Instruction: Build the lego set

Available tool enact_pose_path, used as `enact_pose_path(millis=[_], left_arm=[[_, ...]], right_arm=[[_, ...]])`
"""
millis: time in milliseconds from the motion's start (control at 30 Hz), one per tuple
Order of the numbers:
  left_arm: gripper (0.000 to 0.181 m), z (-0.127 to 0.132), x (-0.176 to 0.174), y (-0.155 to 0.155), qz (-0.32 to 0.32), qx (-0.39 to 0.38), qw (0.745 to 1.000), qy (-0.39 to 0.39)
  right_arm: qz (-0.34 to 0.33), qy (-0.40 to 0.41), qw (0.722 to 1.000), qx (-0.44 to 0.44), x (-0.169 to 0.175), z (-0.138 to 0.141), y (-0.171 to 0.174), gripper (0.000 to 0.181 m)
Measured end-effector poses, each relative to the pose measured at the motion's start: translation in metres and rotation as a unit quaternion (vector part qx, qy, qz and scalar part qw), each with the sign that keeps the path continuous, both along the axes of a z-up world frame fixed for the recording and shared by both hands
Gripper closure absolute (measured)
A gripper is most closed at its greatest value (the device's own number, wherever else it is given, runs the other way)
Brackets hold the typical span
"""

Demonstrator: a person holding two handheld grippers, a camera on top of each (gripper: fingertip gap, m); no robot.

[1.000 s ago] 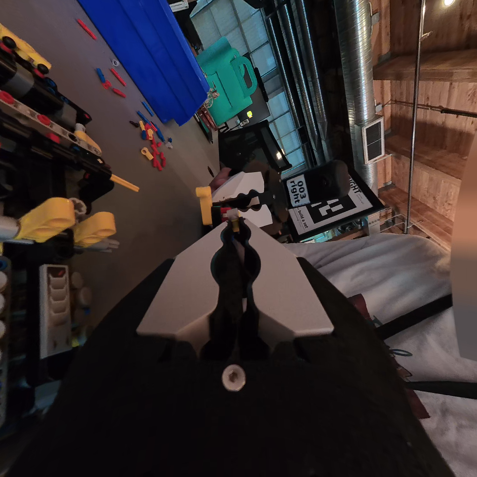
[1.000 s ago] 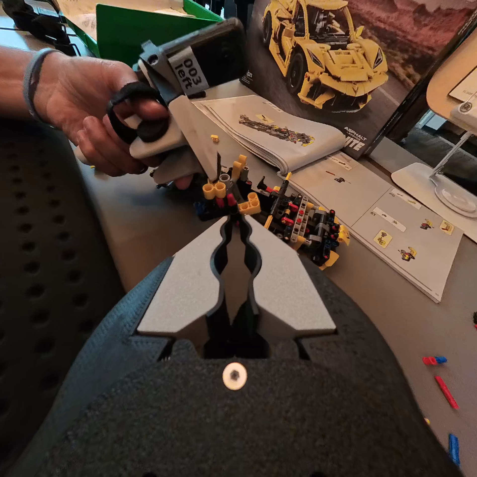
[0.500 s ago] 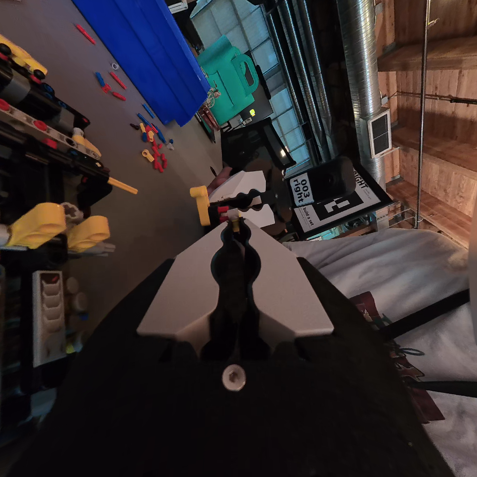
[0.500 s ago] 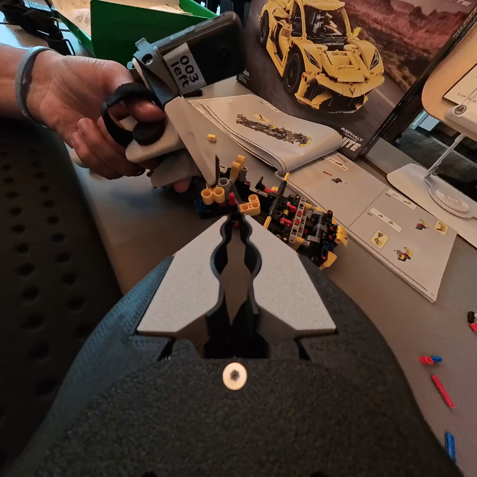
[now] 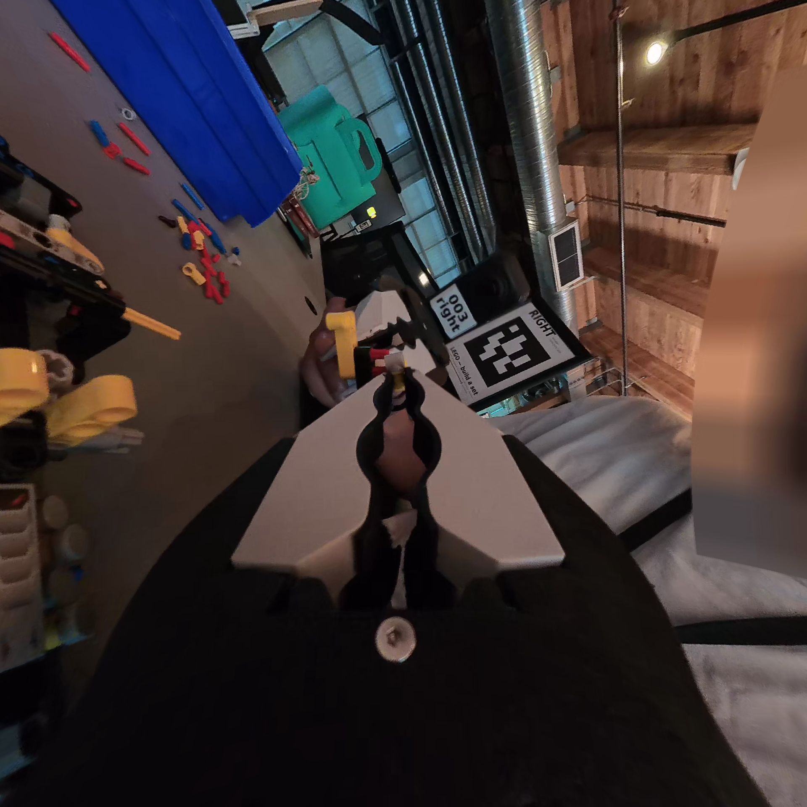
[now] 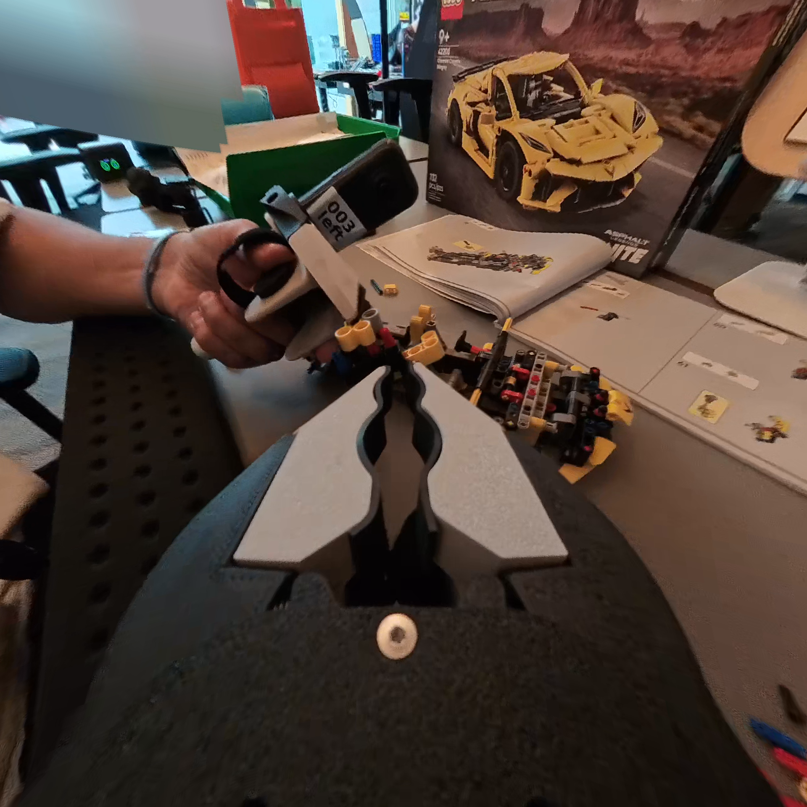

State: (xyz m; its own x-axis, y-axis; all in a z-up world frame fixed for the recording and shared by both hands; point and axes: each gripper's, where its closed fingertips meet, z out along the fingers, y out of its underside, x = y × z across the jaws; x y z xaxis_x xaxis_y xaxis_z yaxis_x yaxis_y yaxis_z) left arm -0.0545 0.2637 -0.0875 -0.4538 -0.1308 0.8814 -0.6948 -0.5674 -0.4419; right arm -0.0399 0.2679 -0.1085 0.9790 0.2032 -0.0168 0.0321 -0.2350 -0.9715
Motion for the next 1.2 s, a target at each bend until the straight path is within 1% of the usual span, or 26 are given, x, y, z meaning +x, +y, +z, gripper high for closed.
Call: enact_pose_path(millis=[100,200,233,267,333,367,500,533,567,600,667,733,800,833,900,1033,1133,1200], left_arm=[[0.176,-0.006,0.002,0.0,0.002,0.006,1.0,0.009],[0.176,-0.002,0.004,0.003,0.004,-0.031,0.999,0.011],[0.176,0.002,0.003,0.003,-0.001,-0.044,0.999,0.005],[0.176,0.005,0.001,0.003,-0.006,-0.047,0.999,0.0],[0.176,0.006,0.001,0.004,-0.001,-0.024,1.0,-0.011],[0.176,0.004,0.001,0.005,0.002,-0.005,1.0,-0.016],[0.175,-0.006,0.003,0.008,0.021,0.078,0.996,-0.028],[0.175,-0.009,0.005,0.01,0.031,0.098,0.994,-0.029],[0.175,-0.011,0.007,0.012,0.041,0.115,0.992,-0.032],[0.175,-0.012,0.007,0.012,0.046,0.128,0.99,-0.037],[0.175,-0.011,0.007,0.01,0.048,0.142,0.988,-0.05],[0.175,-0.006,0.006,0.008,0.05,0.136,0.988,-0.061],[0.175,0.0,0.004,0.006,0.048,0.121,0.989,-0.071],[0.175,0.002,0.003,0.005,0.045,0.113,0.99,-0.073],[0.175,0.007,0.004,0.008,0.051,0.094,0.991,-0.076],[0.175,0.016,-0.002,0.005,0.035,0.073,0.993,-0.089],[0.175,0.015,-0.006,0.0,0.02,0.092,0.991,-0.099],[0.175,0.014,-0.008,-0.005,0.013,0.111,0.988,-0.109]], right_arm=[[0.0,0.021,1.0,-0.014,0.003,-0.003,-0.001,0.179],[0.028,0.112,0.993,0.003,0.002,0.006,-0.004,0.181],[0.033,0.117,0.993,0.0,0.002,0.005,-0.004,0.181],[0.023,0.094,0.995,-0.017,0.005,-0.001,-0.003,0.181],[0.011,0.034,0.997,-0.067,0.008,-0.019,-0.003,0.181],[0.019,0.025,0.996,-0.089,0.005,-0.026,-0.004,0.181],[0.033,0.053,0.98,-0.191,0.004,-0.056,-0.013,0.181],[0.024,0.052,0.979,-0.194,0.008,-0.057,-0.013,0.181],[0.018,0.057,0.98,-0.192,0.011,-0.055,-0.013,0.181],[0.028,0.075,0.979,-0.186,0.009,-0.049,-0.014,0.179],[0.071,0.143,0.975,-0.157,-0.004,-0.029,-0.013,0.177],[0.117,0.227,0.96,-0.114,-0.018,-0.005,-0.011,0.16],[0.151,0.291,0.942,-0.074,-0.026,0.016,-0.009,0.158],[0.153,0.311,0.937,-0.057,-0.026,0.022,-0.007,0.159],[0.14,0.326,0.934,-0.043,-0.023,0.025,-0.002,0.164],[0.136,0.336,0.931,-0.044,-0.023,0.023,0.001,0.166],[0.16,0.386,0.908,-0.033,-0.024,0.032,-0.002,0.167],[0.172,0.394,0.902,-0.045,-0.028,0.03,-0.003,0.171]])
